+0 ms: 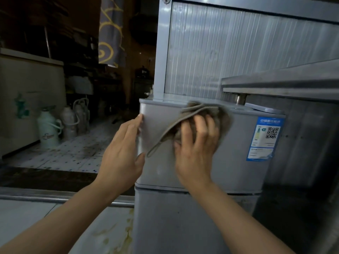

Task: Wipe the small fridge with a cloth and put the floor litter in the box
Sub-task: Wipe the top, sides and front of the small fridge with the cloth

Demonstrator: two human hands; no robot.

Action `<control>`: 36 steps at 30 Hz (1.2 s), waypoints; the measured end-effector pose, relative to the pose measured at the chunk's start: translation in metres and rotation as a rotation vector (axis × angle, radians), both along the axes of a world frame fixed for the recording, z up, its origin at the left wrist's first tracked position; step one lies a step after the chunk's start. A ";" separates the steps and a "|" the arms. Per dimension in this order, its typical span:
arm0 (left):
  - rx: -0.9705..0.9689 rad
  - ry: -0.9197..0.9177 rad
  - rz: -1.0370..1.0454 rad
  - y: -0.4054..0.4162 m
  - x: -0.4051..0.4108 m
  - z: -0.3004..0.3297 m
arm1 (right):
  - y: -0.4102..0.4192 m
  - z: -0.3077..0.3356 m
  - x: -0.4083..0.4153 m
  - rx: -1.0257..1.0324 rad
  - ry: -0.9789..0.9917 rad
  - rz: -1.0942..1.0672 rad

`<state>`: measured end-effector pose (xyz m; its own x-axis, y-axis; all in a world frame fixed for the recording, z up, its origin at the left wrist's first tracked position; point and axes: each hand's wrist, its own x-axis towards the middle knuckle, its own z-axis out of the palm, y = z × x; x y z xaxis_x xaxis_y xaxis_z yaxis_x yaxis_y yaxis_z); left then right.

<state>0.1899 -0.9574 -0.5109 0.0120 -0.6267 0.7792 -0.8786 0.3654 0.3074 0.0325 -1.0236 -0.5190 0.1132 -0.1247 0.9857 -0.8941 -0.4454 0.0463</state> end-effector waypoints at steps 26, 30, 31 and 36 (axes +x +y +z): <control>0.127 0.103 -0.032 0.004 0.004 -0.007 | 0.004 -0.003 -0.031 0.090 0.158 -0.066; 0.188 0.126 -0.116 0.014 0.011 -0.009 | 0.004 -0.010 -0.042 0.149 -0.106 -0.098; 0.197 0.135 -0.138 0.015 0.014 -0.010 | 0.005 -0.009 -0.032 0.141 -0.090 -0.087; 0.215 0.230 -0.174 0.015 0.022 -0.018 | 0.009 0.011 0.033 0.077 0.365 0.003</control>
<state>0.2114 -0.9423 -0.5292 0.0504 -0.7844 0.6182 -0.7077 0.4087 0.5763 0.0650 -1.0149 -0.5080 0.4559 -0.1958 0.8682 -0.8236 -0.4628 0.3280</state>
